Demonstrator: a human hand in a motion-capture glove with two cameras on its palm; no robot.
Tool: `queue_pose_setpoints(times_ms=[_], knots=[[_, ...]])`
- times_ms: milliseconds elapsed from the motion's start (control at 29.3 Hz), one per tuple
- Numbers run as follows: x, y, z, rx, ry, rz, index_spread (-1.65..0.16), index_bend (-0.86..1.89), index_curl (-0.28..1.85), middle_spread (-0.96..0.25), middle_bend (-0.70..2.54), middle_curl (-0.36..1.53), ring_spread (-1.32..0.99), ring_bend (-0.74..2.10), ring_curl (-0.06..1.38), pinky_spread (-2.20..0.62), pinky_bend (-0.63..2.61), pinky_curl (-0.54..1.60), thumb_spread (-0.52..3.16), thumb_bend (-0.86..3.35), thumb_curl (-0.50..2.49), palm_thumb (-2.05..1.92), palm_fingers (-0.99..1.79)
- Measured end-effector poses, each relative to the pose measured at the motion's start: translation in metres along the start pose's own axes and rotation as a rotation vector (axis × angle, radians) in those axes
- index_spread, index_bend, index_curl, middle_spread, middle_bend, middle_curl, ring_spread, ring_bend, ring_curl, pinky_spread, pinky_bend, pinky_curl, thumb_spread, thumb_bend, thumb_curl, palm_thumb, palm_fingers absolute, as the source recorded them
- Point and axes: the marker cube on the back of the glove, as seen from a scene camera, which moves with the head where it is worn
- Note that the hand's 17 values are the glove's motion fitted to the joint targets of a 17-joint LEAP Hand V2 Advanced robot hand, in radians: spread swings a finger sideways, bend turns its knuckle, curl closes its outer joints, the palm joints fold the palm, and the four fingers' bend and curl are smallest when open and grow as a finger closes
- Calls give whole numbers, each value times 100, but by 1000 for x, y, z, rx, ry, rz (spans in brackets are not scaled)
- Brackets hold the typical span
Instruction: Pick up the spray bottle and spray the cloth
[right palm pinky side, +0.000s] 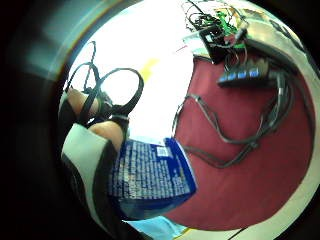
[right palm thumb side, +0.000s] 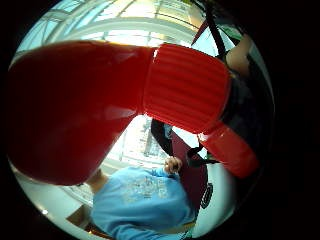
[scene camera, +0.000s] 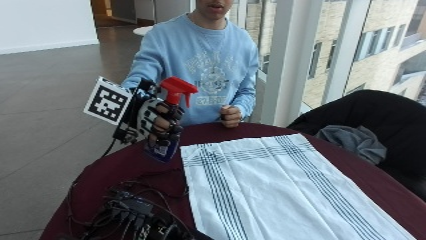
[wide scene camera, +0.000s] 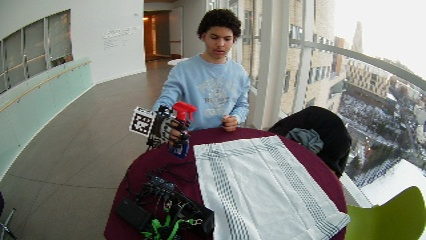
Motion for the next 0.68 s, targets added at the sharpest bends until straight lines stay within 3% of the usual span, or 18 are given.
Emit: queue_pose_setpoints(times_ms=[308,684], knots=[[-37,-90,24,-86,227,119,-28,12,32,-10,29,42,-8,51,39,7,28,36,78,-2,51,101,114],[-47,-139,66,-279,462,266,-27,13,32,-10,30,43,-8,52,39,6,29,37,74,-2,56,103,114]])
